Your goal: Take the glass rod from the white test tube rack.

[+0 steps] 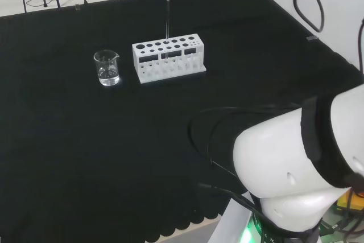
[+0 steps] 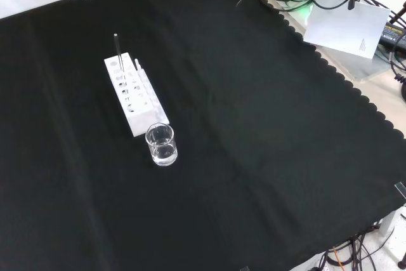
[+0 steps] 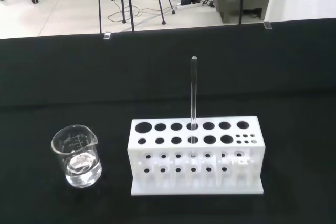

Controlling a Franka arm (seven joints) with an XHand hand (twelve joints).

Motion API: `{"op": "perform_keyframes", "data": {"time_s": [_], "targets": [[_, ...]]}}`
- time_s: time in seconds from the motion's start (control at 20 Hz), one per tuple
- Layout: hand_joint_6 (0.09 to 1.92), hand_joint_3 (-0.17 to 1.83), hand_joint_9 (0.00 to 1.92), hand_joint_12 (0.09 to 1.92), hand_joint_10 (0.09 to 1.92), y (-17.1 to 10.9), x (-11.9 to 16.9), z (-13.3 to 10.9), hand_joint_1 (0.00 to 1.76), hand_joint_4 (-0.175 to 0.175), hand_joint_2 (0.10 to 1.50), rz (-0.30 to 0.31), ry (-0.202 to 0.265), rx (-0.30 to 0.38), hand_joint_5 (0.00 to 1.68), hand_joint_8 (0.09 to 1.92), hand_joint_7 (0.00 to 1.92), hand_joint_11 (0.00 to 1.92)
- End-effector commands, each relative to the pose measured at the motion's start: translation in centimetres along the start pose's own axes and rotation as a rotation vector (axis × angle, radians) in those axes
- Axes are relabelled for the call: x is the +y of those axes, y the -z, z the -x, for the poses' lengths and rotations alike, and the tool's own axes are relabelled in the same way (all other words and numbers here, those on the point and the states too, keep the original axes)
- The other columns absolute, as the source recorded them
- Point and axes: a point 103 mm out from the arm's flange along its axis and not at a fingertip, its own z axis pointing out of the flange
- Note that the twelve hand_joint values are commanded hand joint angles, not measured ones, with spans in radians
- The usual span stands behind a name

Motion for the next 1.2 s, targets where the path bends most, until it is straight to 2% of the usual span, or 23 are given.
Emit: {"op": "perform_keyframes", "data": {"time_s": [0.05, 0.1, 0.25, 0.3, 0.35, 0.45, 0.5, 0.6, 0.65, 0.85, 1.05, 1.2], "targets": [[0.09, -0.17, 0.08, 1.28, 0.92, -0.8, 8.7, 1.7, 0.59, -0.147, 1.13, -0.004, 0.01, 0.012, 0.0, 0.87, 0.01, 0.0], [0.09, -0.17, 0.08, 1.29, 0.92, -0.9, 9.5, 1.9, 0.59, -0.147, 1.13, -0.011, -0.01, 0.009, 0.0, 0.87, 0.01, 0.0], [0.09, -0.17, 0.08, 1.29, 0.92, -1.3, 11.6, 2.1, 0.58, -0.147, 1.13, -0.031, -0.019, -0.022, 0.0, 0.88, 0.01, 0.0], [0.09, -0.17, 0.09, 1.29, 0.92, -1.9, 12.6, 2.7, 0.58, -0.15, 1.13, -0.082, -0.057, -0.059, 0.01, 0.89, 0.02, 0.0], [0.09, -0.17, 0.09, 1.29, 0.92, -2.2, 13.4, 2.6, 0.58, -0.153, 1.13, -0.1, -0.064, -0.069, 0.02, 0.89, 0.02, 0.0], [0.09, -0.17, 0.1, 1.29, 0.92, -3.2, 16.3, 1.3, 0.58, -0.158, 1.14, -0.132, -0.02, -0.064, 0.04, 0.9, 0.04, 0.0], [0.09, -0.17, 0.1, 1.29, 0.92, -4.0, 16.3, 3.0, 0.57, -0.16, 1.14, -0.081, -0.004, -0.013, 0.05, 0.9, 0.04, 0.0], [0.09, -0.17, 0.11, 1.29, 0.92, -5.5, 17.4, 4.2, 0.57, -0.161, 1.14, -0.059, 0.044, 0.032, 0.05, 0.9, 0.05, 0.0], [0.09, -0.17, 0.11, 1.29, 0.92, -6.1, 18.1, 4.2, 0.57, -0.161, 1.14, -0.088, 0.021, 0.009, 0.06, 0.9, 0.05, 0.0], [0.09, -0.17, 0.12, 1.29, 0.92, -7.1, 20.3, 3.2, 0.56, -0.162, 1.15, -0.139, 0.011, -0.019, 0.06, 0.91, 0.06, 0.0], [0.09, -0.17, 0.13, 1.29, 0.93, -9.2, 21.8, 4.2, 0.56, -0.162, 1.15, -0.148, 0.052, 0.021, 0.06, 0.91, 0.07, 0.0], [0.09, -0.17, 0.14, 1.29, 0.93, -10.8, 21.9, 4.5, 0.56, -0.162, 1.15, -0.147, 0.076, 0.04, 0.07, 0.92, 0.08, 0.0]]}}
